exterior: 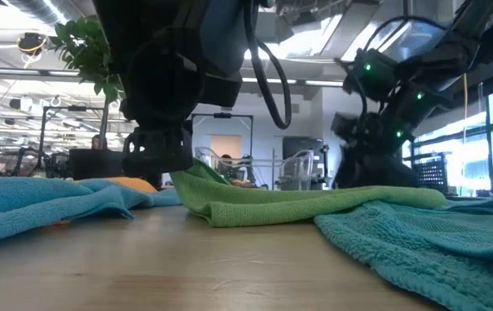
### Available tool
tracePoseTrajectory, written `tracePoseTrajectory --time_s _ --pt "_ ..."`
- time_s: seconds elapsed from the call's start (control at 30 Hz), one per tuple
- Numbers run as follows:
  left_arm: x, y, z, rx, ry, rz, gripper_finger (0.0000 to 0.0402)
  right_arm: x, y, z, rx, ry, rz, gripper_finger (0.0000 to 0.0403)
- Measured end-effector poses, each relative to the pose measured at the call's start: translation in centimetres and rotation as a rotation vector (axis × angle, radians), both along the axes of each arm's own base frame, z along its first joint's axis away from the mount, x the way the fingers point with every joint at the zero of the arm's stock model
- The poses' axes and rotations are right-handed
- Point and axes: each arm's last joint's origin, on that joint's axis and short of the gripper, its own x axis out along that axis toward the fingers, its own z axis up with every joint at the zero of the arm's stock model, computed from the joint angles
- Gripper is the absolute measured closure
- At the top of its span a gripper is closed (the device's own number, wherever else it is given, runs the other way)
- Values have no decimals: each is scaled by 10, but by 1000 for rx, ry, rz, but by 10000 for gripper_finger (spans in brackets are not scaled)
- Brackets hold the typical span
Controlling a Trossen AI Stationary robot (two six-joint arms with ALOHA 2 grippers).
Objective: Fold microfiber towels
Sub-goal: Fold the green microfiber towel
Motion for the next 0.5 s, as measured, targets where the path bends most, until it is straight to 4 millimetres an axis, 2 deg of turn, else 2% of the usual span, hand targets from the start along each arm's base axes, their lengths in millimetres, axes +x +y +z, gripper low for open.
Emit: tracePoseTrajectory --time_s 0.13,0.37,0.5 --pt "0 0 0 0 0 0 401 2 0 -4 1 6 0 204" --pt "0 0 0 0 -1 1 401 6 -1 0 6 -53 23 309" --pt "0 0 0 0 -3 2 401 7 1 0 38 -57 80 356"
